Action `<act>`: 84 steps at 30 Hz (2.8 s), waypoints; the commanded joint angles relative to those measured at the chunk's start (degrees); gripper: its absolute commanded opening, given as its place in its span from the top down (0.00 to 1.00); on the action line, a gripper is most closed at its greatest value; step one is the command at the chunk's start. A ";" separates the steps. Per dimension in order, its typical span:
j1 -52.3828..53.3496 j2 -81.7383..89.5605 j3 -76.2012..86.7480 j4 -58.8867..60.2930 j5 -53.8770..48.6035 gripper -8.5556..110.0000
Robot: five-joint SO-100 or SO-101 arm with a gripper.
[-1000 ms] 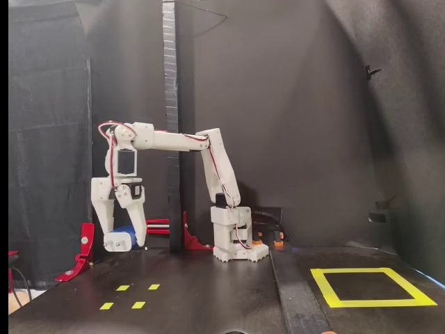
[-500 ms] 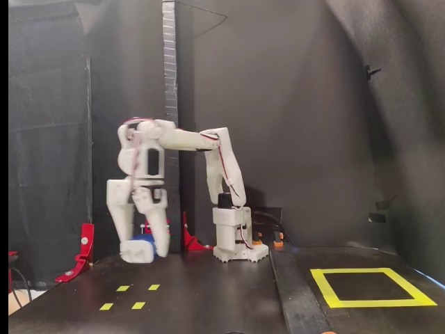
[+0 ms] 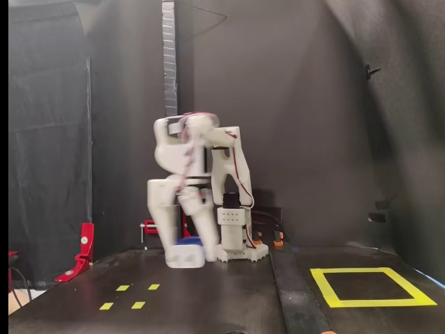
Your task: Grasp the block and place it in the designated area.
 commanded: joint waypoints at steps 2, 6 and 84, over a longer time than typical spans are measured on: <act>-6.42 3.78 -0.26 -0.26 4.83 0.78; -12.74 3.78 -0.26 -0.18 10.28 0.78; -56.95 -19.69 0.09 -4.39 43.07 0.78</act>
